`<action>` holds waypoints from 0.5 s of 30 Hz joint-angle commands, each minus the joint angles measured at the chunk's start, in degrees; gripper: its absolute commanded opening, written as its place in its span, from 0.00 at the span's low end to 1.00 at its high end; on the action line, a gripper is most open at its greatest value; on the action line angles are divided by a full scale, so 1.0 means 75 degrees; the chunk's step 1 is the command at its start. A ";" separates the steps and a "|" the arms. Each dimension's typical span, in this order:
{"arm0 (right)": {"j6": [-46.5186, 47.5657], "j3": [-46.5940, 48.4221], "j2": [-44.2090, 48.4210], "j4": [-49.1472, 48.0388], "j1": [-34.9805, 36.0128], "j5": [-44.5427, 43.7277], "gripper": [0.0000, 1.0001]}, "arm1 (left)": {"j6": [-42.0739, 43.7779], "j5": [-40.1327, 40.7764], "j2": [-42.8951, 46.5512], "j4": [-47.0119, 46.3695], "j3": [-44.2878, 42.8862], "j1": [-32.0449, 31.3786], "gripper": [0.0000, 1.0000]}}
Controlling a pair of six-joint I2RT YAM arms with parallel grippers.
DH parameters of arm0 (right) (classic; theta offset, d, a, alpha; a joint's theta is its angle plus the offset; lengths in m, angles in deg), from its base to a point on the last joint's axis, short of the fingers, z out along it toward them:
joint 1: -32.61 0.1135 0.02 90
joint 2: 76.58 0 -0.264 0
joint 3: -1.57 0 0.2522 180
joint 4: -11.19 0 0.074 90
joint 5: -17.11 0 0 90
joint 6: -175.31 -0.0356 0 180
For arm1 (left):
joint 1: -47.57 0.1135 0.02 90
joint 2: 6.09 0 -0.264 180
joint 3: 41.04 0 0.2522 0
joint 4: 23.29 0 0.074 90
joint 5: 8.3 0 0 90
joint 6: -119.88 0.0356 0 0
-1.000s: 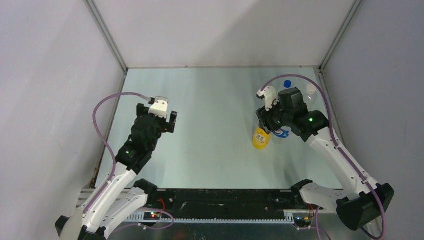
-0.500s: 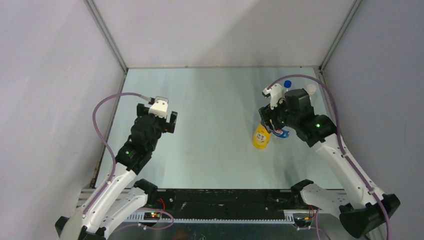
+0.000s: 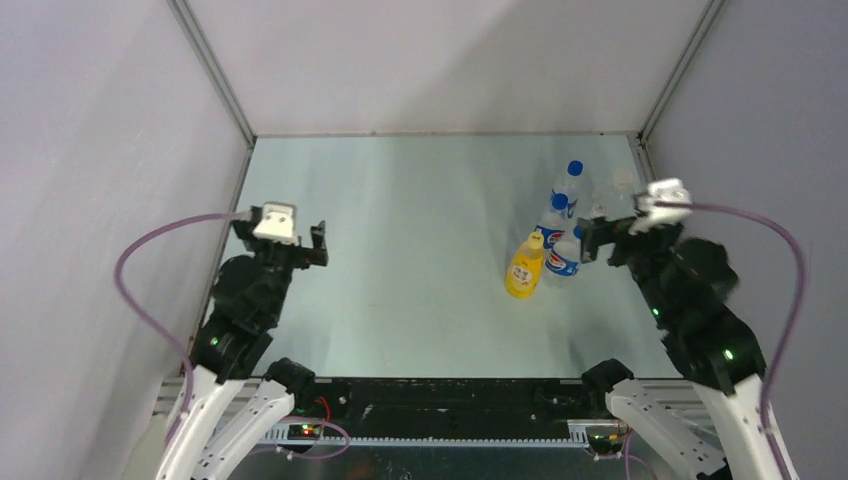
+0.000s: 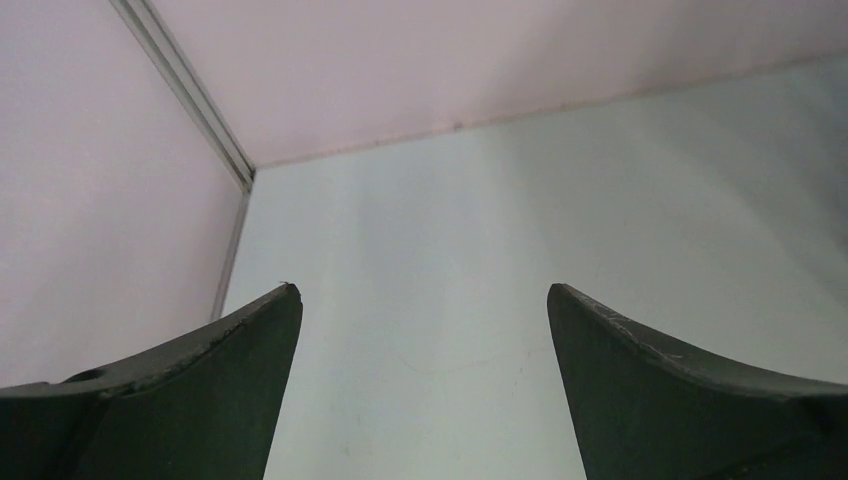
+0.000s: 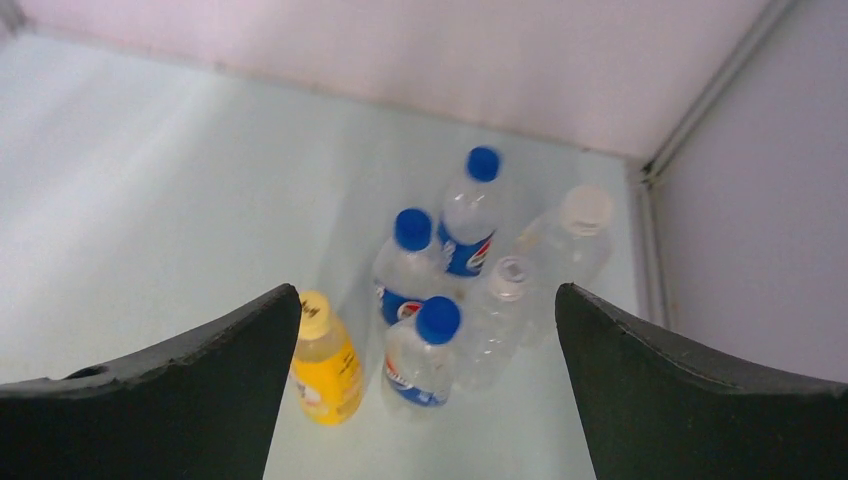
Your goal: Screw on the bottle caps
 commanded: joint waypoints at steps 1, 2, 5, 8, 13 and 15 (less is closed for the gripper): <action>-0.0142 -0.0014 0.1179 -0.0681 -0.0015 -0.1363 0.99 | -0.0065 0.0157 0.0872 0.0206 -0.0565 0.0051 1.00; -0.0069 -0.0309 0.1411 -0.0733 -0.0023 -0.1410 0.99 | -0.0080 0.0186 0.1153 0.0222 -0.0602 0.0051 1.00; -0.0552 -0.1039 0.2781 -0.1416 -0.0019 -0.2308 0.99 | -0.0115 0.0381 0.1766 0.0161 -0.0502 0.0051 1.00; -0.0849 -0.1603 0.3821 -0.1411 -0.0023 -0.3123 0.99 | -0.0204 0.0619 0.2485 0.0123 -0.0240 0.0051 1.00; -0.1160 -0.1654 0.4620 -0.0779 -0.0019 -0.3246 0.99 | -0.0490 0.0778 0.3401 0.0392 0.0071 0.0051 1.00; -0.1339 -0.1653 0.4887 -0.0627 -0.0016 -0.3303 0.99 | -0.0532 0.0879 0.3898 0.0462 0.0190 0.0051 0.99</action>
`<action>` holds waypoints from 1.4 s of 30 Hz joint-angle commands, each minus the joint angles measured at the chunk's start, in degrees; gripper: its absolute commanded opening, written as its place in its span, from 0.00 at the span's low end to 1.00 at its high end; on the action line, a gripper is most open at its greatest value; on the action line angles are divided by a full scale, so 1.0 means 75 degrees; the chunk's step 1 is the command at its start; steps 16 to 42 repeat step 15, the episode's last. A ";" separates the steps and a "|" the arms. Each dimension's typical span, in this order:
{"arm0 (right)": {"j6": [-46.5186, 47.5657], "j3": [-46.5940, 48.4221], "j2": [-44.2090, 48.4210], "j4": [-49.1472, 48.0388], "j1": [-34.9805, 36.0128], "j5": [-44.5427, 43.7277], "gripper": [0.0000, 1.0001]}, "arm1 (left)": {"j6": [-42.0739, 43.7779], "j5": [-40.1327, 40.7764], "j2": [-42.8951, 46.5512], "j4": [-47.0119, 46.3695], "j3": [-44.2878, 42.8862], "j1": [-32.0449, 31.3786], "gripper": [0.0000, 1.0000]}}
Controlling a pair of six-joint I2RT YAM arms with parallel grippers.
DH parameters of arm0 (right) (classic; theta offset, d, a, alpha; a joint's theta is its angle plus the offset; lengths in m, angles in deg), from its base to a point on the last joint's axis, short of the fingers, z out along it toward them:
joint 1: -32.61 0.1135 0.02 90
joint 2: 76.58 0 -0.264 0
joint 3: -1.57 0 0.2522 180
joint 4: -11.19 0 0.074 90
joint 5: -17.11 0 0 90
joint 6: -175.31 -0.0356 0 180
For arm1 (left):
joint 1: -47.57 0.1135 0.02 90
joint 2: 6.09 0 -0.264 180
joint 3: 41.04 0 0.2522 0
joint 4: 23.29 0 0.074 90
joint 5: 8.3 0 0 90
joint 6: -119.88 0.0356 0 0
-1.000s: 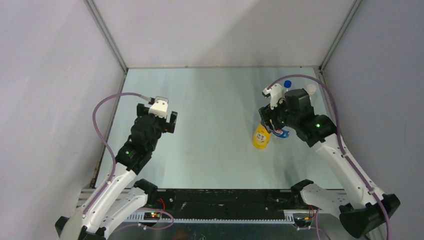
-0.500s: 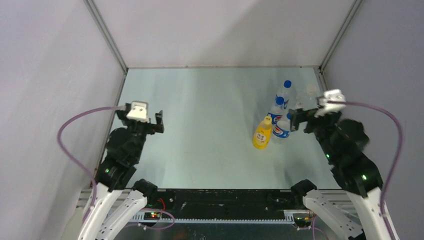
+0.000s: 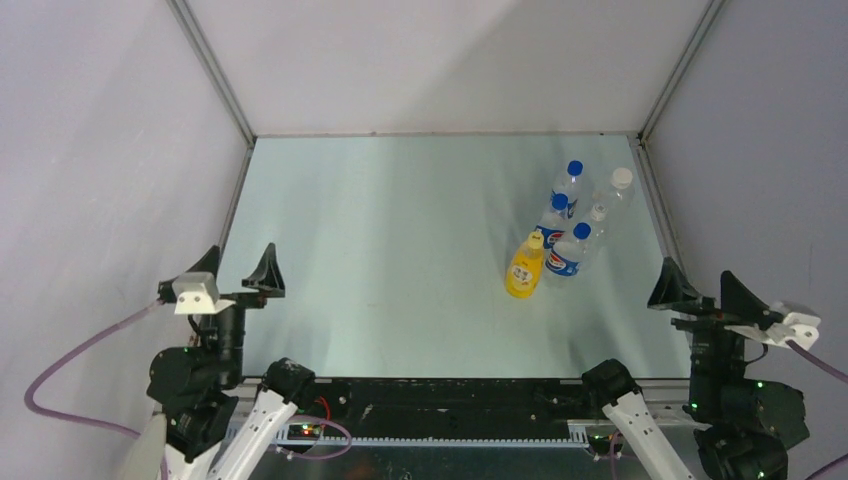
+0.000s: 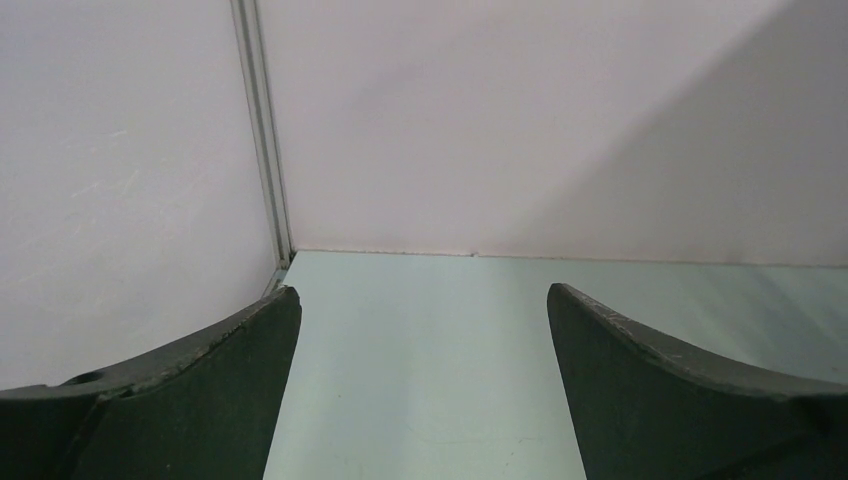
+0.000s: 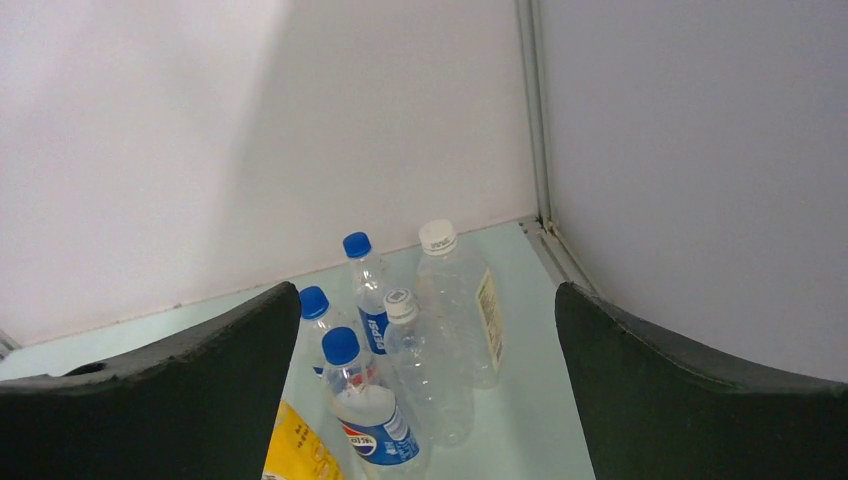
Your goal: Screw on the bottle caps
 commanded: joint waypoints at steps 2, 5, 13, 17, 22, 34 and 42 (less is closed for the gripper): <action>-0.0572 -0.0020 0.0645 0.0350 -0.0004 -0.0559 0.99 | -0.0331 0.0442 0.0931 0.0296 0.0291 0.0051 0.99; -0.0609 0.0022 0.0762 0.0485 0.0035 -0.0547 1.00 | -0.0335 0.0665 0.1187 0.0450 0.0356 0.0051 0.98; -0.0636 0.0039 0.0700 0.0530 0.0305 -0.0586 1.00 | -0.0310 0.0575 0.1428 0.0750 0.0601 0.0051 0.98; -0.0520 0.0037 0.0711 0.0446 0.0432 -0.0702 1.00 | -0.0087 0.0525 0.1488 0.0627 0.0710 0.0051 0.98; -0.0520 0.0037 0.0711 0.0446 0.0432 -0.0702 1.00 | -0.0087 0.0525 0.1488 0.0627 0.0710 0.0051 0.98; -0.0520 0.0037 0.0711 0.0446 0.0432 -0.0702 1.00 | -0.0087 0.0525 0.1488 0.0627 0.0710 0.0051 0.98; -0.0520 0.0037 0.0711 0.0446 0.0432 -0.0702 1.00 | -0.0087 0.0525 0.1488 0.0627 0.0710 0.0051 0.98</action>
